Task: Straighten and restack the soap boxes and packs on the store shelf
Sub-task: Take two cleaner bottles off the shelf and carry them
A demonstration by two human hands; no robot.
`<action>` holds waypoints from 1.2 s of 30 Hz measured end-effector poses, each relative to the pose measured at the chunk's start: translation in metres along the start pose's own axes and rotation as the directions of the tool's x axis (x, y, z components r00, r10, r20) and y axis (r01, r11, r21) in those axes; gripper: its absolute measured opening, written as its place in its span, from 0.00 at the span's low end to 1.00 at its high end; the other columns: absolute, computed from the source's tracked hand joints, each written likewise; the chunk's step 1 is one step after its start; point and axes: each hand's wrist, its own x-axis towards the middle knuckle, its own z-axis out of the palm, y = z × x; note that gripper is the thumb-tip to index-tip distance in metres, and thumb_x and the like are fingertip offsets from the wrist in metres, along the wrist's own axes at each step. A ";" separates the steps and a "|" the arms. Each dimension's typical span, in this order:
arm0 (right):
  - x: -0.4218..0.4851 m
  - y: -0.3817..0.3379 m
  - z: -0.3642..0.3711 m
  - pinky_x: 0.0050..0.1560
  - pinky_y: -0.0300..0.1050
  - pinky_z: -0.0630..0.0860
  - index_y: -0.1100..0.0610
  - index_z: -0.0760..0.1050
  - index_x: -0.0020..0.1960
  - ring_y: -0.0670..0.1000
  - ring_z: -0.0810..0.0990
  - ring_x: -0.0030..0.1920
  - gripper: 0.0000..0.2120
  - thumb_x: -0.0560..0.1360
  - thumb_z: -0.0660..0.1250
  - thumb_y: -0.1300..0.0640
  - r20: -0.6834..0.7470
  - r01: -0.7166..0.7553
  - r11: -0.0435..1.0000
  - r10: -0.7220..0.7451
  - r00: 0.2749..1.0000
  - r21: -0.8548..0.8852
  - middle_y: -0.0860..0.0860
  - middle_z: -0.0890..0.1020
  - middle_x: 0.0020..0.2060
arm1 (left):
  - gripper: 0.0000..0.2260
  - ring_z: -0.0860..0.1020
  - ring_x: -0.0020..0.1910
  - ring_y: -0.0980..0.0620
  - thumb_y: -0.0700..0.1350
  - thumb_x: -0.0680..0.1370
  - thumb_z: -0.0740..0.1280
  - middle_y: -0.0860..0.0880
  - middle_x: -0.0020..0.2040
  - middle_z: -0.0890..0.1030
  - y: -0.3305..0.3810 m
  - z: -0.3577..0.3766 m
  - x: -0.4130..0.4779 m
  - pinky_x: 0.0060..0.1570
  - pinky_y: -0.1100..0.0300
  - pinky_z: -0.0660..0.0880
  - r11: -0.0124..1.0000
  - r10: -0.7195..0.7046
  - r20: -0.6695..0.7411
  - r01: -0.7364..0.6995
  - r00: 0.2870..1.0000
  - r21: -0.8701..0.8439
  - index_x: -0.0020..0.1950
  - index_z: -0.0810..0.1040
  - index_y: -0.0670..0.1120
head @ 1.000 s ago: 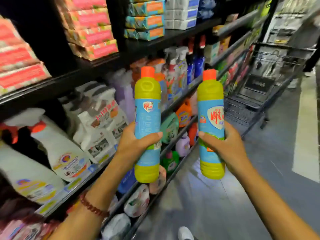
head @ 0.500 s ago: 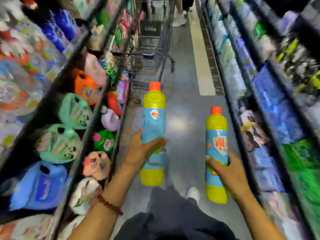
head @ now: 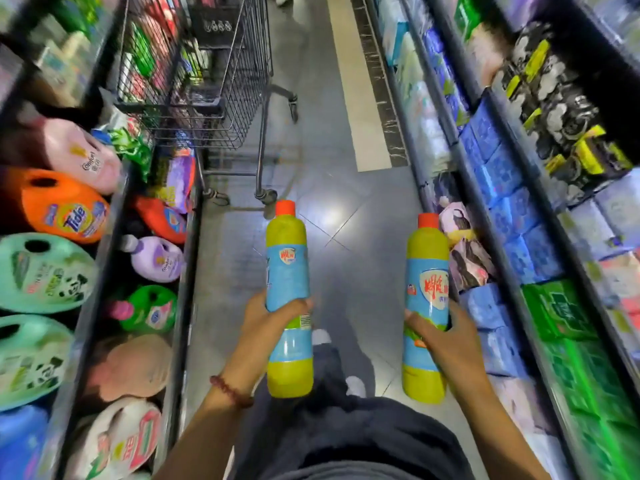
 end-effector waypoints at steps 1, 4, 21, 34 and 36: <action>0.016 -0.008 0.007 0.30 0.36 0.77 0.54 0.76 0.43 0.44 0.81 0.32 0.10 0.67 0.75 0.62 0.013 -0.003 1.000 0.003 1.000 0.021 0.49 0.83 0.36 | 0.18 0.80 0.34 0.42 0.46 0.58 0.74 0.38 0.37 0.80 0.005 0.001 0.012 0.33 0.56 0.77 1.000 -0.007 -0.020 0.007 1.000 -0.014 0.44 0.78 0.41; 0.074 -0.039 0.030 0.33 0.39 0.78 0.54 0.76 0.47 0.47 0.83 0.35 0.11 0.67 0.75 0.60 0.067 -0.025 0.998 0.022 0.997 0.051 0.51 0.83 0.39 | 0.15 0.81 0.32 0.44 0.43 0.62 0.74 0.39 0.36 0.80 0.026 0.005 0.060 0.31 0.56 0.78 0.997 -0.013 -0.075 0.007 0.997 -0.072 0.45 0.78 0.39; 0.427 -0.192 0.046 0.30 0.35 0.77 0.53 0.76 0.43 0.42 0.80 0.31 0.10 0.68 0.74 0.64 0.008 0.029 0.999 -0.030 1.000 0.040 0.48 0.83 0.36 | 0.04 0.79 0.28 0.48 0.33 0.72 0.69 0.45 0.30 0.80 0.247 0.148 0.367 0.28 0.60 0.77 0.989 0.117 -0.039 -0.120 0.992 -0.083 0.40 0.77 0.41; 0.650 -0.346 0.188 0.31 0.40 0.77 0.55 0.77 0.46 0.47 0.81 0.32 0.11 0.66 0.75 0.59 0.564 0.162 0.982 -0.081 0.822 -0.096 0.51 0.83 0.36 | 0.07 0.78 0.29 0.45 0.36 0.69 0.73 0.43 0.32 0.78 0.303 0.159 0.490 0.27 0.58 0.76 0.882 -0.090 -0.490 -0.159 0.867 -0.444 0.43 0.77 0.40; 0.665 -0.360 0.230 0.32 0.43 0.78 0.55 0.77 0.47 0.51 0.82 0.34 0.12 0.65 0.75 0.58 0.651 0.180 0.972 -0.041 0.758 -0.148 0.52 0.83 0.37 | 0.04 0.78 0.30 0.45 0.34 0.72 0.70 0.45 0.32 0.79 0.307 0.140 0.509 0.27 0.58 0.77 0.853 -0.138 -0.560 -0.190 0.817 -0.486 0.44 0.78 0.41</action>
